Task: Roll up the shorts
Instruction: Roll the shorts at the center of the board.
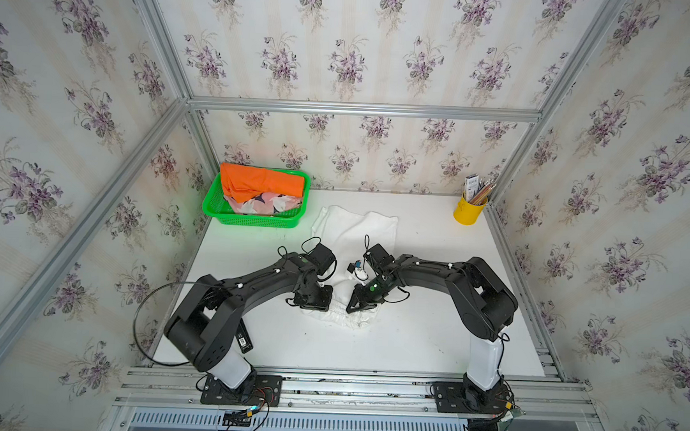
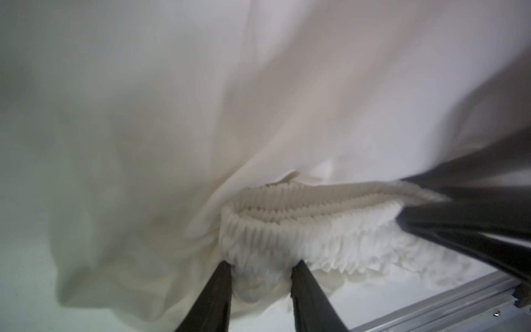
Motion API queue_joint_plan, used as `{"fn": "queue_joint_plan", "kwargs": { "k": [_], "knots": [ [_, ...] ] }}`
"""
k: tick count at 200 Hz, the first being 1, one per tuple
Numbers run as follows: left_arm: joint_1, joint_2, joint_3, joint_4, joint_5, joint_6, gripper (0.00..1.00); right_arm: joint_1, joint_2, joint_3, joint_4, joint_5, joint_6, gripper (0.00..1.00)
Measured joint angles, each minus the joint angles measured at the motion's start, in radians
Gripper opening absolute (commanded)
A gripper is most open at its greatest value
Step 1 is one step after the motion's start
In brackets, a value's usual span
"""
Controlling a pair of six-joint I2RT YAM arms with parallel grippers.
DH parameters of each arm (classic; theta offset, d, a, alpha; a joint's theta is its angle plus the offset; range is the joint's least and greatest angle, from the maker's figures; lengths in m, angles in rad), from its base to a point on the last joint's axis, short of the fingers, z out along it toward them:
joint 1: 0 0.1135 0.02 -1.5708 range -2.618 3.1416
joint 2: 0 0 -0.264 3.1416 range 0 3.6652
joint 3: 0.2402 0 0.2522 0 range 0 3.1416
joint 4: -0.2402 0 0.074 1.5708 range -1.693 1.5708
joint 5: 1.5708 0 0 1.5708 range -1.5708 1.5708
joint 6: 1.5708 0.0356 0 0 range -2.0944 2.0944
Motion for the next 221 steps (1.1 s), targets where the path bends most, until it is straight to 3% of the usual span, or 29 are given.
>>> {"fn": "queue_joint_plan", "kwargs": {
  "k": [27, 47, 105, 138, 152, 176, 221],
  "knots": [
    [0.000, 0.040, 0.004, -0.005, -0.001, -0.003, 0.37, 0.000, -0.100, 0.011, -0.072, 0.154, -0.011, 0.33],
    [0.000, 0.040, 0.001, -0.003, 0.000, -0.003, 0.37, 0.017, -0.140, 0.045, -0.126, 0.217, -0.033, 0.30],
    [0.000, 0.026, 0.000, -0.001, 0.000, -0.003, 0.39, 0.098, -0.086, 0.059, -0.095, 0.142, -0.051, 0.07],
    [0.006, -0.041, -0.029, 0.012, -0.021, -0.017, 0.54, 0.094, -0.002, 0.029, -0.031, 0.155, -0.029, 0.01],
    [0.023, -0.094, -0.054, 0.014, -0.024, -0.039, 0.66, 0.092, 0.003, 0.014, -0.002, 0.143, -0.028, 0.00],
    [0.079, -0.222, -0.176, 0.073, 0.014, -0.124, 0.81, 0.092, 0.003, -0.017, 0.046, 0.124, -0.024, 0.00],
    [0.117, -0.396, -0.386, 0.229, 0.143, -0.388, 0.88, 0.089, -0.003, -0.038, 0.074, 0.113, -0.021, 0.00]
  ]
}}
